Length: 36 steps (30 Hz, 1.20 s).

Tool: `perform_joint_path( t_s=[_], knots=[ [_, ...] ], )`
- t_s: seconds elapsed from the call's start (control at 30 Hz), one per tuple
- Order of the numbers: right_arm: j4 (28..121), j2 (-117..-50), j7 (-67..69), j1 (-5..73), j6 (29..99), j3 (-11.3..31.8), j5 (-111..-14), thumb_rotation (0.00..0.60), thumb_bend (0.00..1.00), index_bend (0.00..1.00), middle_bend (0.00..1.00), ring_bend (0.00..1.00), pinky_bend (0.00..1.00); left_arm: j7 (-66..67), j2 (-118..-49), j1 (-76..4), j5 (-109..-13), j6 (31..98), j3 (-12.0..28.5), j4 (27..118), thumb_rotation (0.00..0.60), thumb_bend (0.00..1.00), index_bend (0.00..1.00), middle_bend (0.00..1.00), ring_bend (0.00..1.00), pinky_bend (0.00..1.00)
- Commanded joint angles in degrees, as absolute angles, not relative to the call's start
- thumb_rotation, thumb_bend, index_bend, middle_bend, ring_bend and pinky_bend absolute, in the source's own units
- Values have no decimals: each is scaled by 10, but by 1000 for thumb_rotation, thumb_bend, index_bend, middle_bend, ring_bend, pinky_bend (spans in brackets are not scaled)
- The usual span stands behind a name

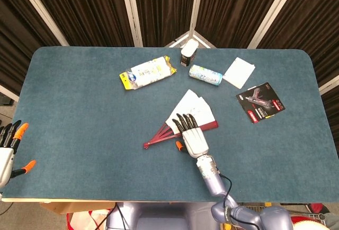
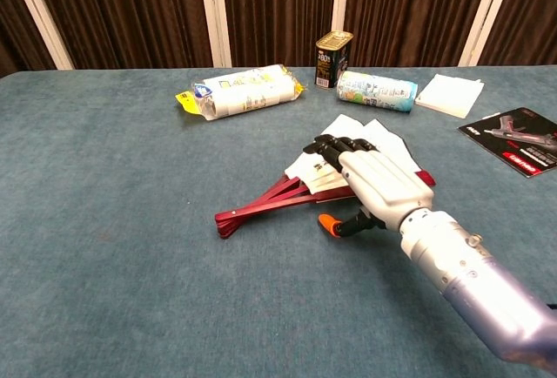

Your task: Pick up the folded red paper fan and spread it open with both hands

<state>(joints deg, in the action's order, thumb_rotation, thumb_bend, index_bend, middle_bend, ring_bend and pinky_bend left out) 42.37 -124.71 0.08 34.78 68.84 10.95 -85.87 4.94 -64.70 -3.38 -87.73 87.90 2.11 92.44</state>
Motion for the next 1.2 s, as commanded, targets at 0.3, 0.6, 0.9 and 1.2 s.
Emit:
perform_joint_path(
  t_s=[0.3, 0.6, 0.9, 1.2],
  knots=[
    [382, -1272, 21, 368, 694, 126, -847, 600, 350, 265, 88, 26, 0, 47, -648, -34, -877, 880, 22, 923, 600, 0, 0, 0, 0, 0],
    [379, -1273, 36, 374, 712, 124, -854, 600, 350, 355, 121, 40, 0, 46, -649, -34, -877, 882, 23, 923, 600, 0, 0, 0, 0, 0],
    [390, -1274, 39, 378, 718, 122, -854, 600, 350, 379, 127, 40, 0, 46, -650, -34, -877, 882, 23, 924, 600, 0, 0, 0, 0, 0],
    [384, -1285, 38, 375, 712, 115, -849, 600, 350, 379, 127, 40, 0, 43, -649, -34, -875, 882, 23, 925, 600, 0, 0, 0, 0, 0]
  ],
)
